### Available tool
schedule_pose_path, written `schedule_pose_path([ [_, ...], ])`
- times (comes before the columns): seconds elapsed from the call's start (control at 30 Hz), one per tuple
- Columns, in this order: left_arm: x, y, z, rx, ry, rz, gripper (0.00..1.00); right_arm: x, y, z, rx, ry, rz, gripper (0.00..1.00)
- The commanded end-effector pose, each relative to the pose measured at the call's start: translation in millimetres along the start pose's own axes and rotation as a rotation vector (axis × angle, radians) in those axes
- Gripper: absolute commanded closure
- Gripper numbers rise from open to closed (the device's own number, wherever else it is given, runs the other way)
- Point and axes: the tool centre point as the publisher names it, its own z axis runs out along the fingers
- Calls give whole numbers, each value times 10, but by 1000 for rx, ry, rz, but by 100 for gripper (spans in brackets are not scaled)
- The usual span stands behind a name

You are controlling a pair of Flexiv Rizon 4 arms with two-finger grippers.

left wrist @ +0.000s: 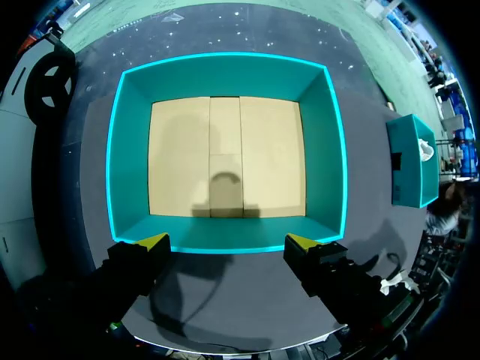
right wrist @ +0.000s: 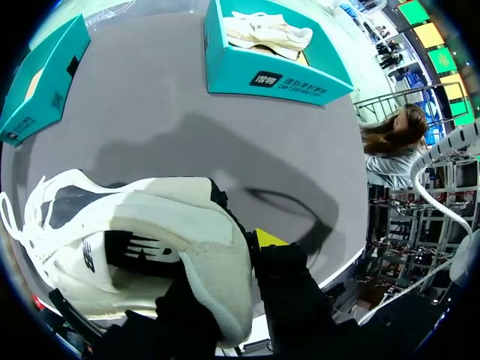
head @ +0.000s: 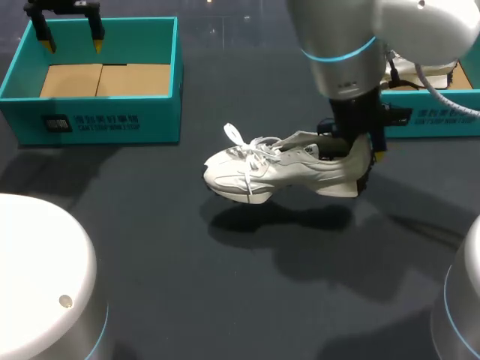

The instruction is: Take the shoe out of the shoebox, open the shoe tongue, remove and reinsert the insole, then place the shoe into the shoebox

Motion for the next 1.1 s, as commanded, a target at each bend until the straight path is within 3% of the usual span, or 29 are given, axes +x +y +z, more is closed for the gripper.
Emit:
schedule_pose_path([
  [0.03,0,0,-4,0,0,0,0,8,10,-12,2,-1,1,100],
  [0.4,0,0,-4,0,0,0,0,553,-227,367,-1,-8,-69,100],
  [0.87,0,0,-4,0,0,0,0,828,-342,697,-31,46,-26,100],
  [1.1,0,0,-4,0,0,0,0,889,-328,850,1,41,-20,100],
])
